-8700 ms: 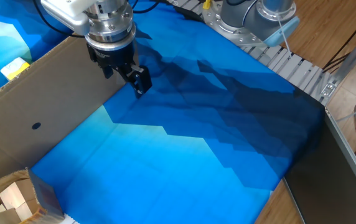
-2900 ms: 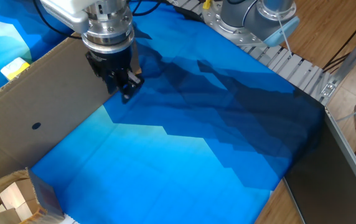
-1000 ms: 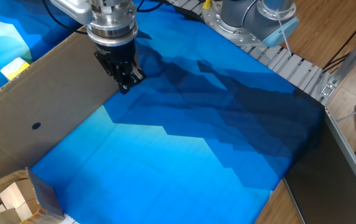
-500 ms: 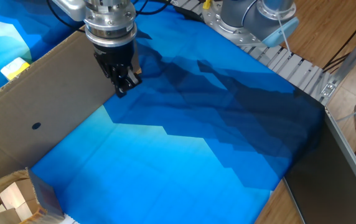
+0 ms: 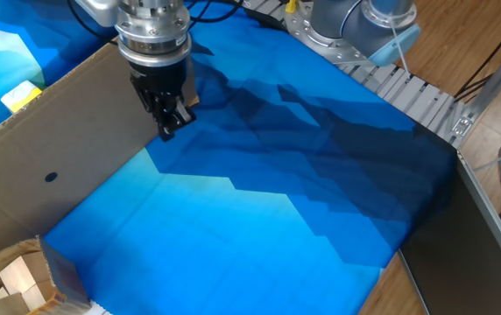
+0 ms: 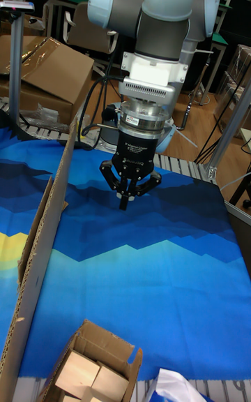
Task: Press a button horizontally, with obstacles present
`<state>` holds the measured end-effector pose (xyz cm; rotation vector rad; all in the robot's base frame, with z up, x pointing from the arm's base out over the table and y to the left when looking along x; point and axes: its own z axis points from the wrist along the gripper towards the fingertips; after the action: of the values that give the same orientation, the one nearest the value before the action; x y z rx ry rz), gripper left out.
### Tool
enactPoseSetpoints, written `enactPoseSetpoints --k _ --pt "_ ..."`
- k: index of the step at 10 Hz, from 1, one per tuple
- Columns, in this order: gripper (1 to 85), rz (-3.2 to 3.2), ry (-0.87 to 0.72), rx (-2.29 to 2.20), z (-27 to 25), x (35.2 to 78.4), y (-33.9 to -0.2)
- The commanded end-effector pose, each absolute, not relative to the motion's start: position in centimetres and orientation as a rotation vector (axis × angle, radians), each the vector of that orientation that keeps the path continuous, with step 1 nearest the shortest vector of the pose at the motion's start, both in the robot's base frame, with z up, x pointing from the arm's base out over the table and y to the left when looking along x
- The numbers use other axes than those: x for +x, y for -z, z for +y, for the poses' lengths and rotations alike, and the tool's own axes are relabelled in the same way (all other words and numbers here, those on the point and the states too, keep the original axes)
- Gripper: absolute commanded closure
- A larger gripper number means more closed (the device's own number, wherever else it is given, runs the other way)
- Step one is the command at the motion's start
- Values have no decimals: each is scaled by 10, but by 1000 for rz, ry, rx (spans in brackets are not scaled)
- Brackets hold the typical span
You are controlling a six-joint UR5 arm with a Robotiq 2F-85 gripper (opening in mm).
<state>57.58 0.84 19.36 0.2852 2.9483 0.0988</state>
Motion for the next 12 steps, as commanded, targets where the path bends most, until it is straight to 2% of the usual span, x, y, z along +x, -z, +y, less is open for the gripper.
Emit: enactPoseSetpoints --k 1,8,12 --pt "847 2914 -101 302 7 584 -197" --pt "847 2929 -42 248 -6 580 -199" --pt "847 2988 -29 216 -30 571 -232"
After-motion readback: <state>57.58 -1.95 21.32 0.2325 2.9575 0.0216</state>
